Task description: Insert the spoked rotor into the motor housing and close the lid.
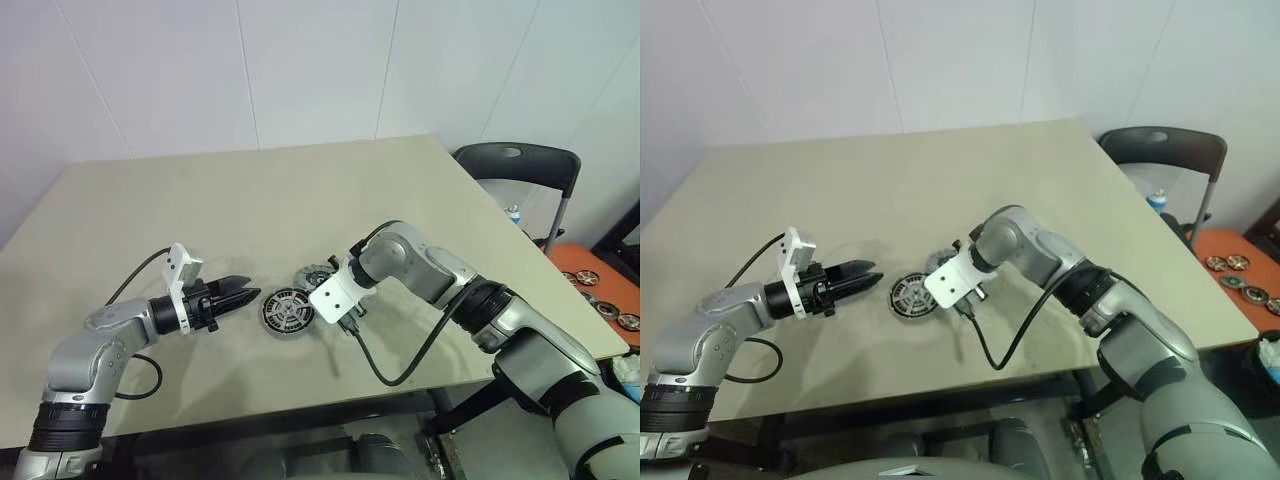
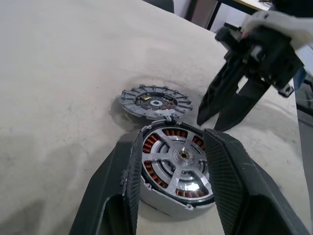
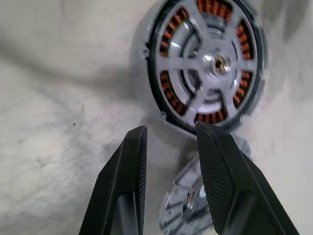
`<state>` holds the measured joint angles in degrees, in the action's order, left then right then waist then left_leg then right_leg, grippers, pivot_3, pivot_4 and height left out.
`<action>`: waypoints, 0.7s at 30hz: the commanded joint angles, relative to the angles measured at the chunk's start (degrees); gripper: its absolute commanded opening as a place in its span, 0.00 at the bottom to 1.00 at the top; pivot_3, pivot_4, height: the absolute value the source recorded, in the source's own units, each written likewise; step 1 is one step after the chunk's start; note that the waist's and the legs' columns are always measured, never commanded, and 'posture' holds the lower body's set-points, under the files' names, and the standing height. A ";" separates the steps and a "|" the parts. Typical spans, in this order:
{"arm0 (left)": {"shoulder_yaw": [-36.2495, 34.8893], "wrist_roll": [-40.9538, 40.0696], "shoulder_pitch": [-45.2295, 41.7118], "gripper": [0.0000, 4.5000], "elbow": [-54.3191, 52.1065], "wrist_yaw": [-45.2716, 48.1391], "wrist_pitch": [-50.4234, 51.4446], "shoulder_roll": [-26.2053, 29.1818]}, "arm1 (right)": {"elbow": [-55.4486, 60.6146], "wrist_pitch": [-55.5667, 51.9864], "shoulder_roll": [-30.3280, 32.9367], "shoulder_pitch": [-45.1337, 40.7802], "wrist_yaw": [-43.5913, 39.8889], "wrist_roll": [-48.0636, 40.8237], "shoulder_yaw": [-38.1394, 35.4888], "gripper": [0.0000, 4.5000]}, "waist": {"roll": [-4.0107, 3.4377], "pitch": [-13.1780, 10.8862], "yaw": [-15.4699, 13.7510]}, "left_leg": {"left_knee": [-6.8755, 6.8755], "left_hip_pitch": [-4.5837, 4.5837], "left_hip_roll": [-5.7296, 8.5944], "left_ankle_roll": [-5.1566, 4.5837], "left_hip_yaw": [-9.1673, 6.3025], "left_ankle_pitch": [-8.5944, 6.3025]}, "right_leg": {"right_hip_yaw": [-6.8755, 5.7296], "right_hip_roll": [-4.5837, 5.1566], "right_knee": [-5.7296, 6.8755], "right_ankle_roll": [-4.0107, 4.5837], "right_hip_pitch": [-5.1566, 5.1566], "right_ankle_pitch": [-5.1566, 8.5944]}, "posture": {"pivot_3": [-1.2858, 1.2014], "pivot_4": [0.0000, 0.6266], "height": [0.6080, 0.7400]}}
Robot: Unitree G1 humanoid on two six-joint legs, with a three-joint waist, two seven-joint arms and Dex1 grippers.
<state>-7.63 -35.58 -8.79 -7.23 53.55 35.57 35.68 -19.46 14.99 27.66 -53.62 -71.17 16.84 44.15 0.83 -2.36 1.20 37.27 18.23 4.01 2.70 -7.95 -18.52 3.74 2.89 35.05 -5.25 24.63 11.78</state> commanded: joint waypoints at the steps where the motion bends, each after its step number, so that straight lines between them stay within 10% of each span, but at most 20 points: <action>1: -0.87 -0.29 -0.67 0.46 -1.11 -0.06 -0.59 0.30 | -0.22 3.49 -0.60 -0.57 -0.62 0.75 -1.30 0.37 | 0.00 0.00 -0.10 | -0.01 0.00 0.00 0.00 -0.01 0.00 | 0.00 0.00 -0.01 0.00 0.00 0.00 | 0.52 0.00 1.00; 18: -1.57 -0.55 0.28 0.46 -1.76 -0.76 -0.60 0.41 | -8.06 10.33 -3.72 -0.95 2.60 7.79 -0.59 0.37 | 0.00 0.01 -0.07 | 0.00 -0.05 0.01 0.01 -0.03 0.00 | 0.00 -0.02 0.03 0.01 -0.04 0.00 | 0.52 0.00 1.00; 21: -1.63 -0.59 0.38 0.46 -1.81 -0.94 -0.61 0.45 | -7.94 11.23 -3.72 -0.84 1.70 7.71 -0.82 0.24 | 0.00 0.00 -0.03 | 0.00 -0.18 0.00 0.01 -0.01 0.01 | 0.02 -0.04 0.06 0.01 -0.16 0.00 | 0.52 0.00 1.00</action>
<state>-7.71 -35.60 -7.87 -7.28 52.69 35.57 35.68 -27.05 25.61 24.11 -53.77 -68.90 24.07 43.78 0.83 -2.36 1.17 37.26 18.01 4.01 2.71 -7.96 -18.52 3.76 2.85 35.10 -5.24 24.43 11.78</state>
